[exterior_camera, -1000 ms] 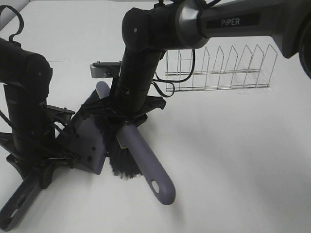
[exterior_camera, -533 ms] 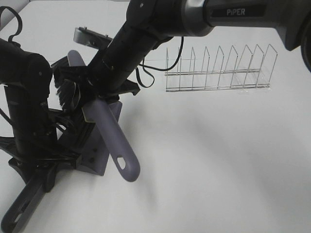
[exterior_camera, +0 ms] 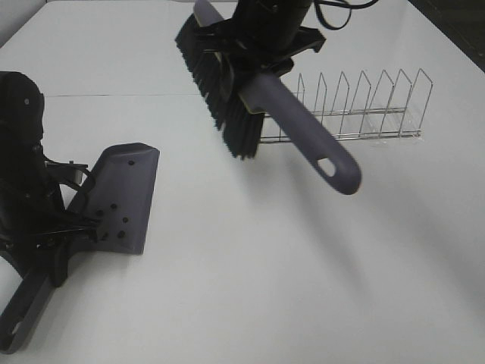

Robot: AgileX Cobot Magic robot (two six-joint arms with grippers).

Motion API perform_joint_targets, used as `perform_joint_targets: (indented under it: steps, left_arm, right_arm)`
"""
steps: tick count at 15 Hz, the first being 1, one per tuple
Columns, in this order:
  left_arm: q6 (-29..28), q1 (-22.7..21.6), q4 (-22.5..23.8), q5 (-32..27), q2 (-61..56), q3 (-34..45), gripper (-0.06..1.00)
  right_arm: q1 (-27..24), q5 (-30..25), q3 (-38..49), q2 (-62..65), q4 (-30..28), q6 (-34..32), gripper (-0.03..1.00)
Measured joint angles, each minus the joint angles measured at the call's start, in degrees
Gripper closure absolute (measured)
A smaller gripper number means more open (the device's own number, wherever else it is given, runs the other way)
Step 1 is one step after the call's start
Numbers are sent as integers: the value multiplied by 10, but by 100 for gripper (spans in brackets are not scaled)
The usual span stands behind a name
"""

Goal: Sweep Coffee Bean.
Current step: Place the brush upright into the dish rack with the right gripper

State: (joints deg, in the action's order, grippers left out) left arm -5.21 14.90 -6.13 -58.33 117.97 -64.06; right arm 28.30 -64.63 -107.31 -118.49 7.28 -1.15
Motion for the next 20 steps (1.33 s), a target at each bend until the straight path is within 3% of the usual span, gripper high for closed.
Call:
perform_joint_targets:
  steps: [2,7,9,12,17,20]
  left_arm:
    - [5,-7,11,-5,5,-17,61]
    - [6,-7,22,-21,11,-85,62]
    - [6,-7,22,-29,11,-115,62]
    - [7,-11,23,-41,11,-139,62]
    - [7,-66,15,-49,11,-140,62]
    - [9,-70,13,-45,11,-140,62]
  right_arm:
    - [-26,-49,0,9,-25,-9,63]
    - [-107,-53,35,26,-40,-30,63]
    - [-128,-53,91,44,-60,-33,63]
    - [-129,-56,177,48,-124,-77,63]
    - [-128,-55,186,40,-164,-100,63]
    - [-128,-54,186,-8,-168,-115,63]
